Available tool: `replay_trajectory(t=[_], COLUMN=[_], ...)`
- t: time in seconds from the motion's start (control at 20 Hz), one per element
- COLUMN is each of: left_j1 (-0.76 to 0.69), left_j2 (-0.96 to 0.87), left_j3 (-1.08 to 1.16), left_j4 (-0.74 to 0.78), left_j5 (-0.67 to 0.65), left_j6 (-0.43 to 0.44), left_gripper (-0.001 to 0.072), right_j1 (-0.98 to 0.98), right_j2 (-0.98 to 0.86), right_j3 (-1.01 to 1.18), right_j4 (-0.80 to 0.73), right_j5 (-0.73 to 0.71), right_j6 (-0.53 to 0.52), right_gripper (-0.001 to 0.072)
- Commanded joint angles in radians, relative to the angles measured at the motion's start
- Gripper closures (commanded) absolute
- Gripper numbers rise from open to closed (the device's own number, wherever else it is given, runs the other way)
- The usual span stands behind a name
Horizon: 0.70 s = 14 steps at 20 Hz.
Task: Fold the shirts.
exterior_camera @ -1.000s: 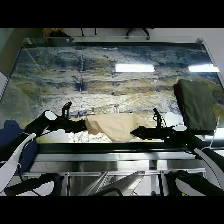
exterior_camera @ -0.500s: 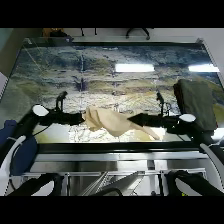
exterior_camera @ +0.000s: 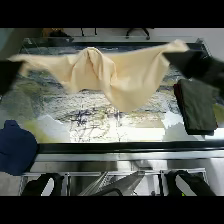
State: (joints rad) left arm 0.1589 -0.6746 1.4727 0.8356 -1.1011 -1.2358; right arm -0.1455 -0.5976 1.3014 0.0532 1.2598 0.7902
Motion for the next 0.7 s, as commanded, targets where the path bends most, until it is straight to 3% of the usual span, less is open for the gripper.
replay_trajectory(t=[0.0,0.2,0.4,0.55,0.65], left_j1=[0.095,0.207,0.129,-0.036,-0.109], left_j2=[0.078,0.006,-0.129,-0.285,-0.417], left_j3=[0.249,0.299,0.116,-0.047,-0.132], left_j4=[0.045,0.071,-0.053,-0.04,-0.04], left_j5=[0.027,-0.095,-0.171,-0.093,0.06], left_j6=[0.027,0.024,0.044,0.124,0.139], left_gripper=[0.0693,0.0693,0.0693,0.0693,0.0693], right_j1=[-0.055,-0.069,-0.053,0.008,0.044], right_j2=[0.046,0.026,-0.111,-0.263,-0.381], right_j3=[0.176,0.176,0.083,-0.033,-0.105], right_j4=[-0.084,-0.338,-0.296,-0.297,-0.297], right_j5=[-0.003,-0.016,0.045,-0.016,-0.138], right_j6=[-0.02,0.064,0.069,-0.022,-0.079], right_gripper=[0.0684,0.0684,0.0684,0.0684,0.0684])
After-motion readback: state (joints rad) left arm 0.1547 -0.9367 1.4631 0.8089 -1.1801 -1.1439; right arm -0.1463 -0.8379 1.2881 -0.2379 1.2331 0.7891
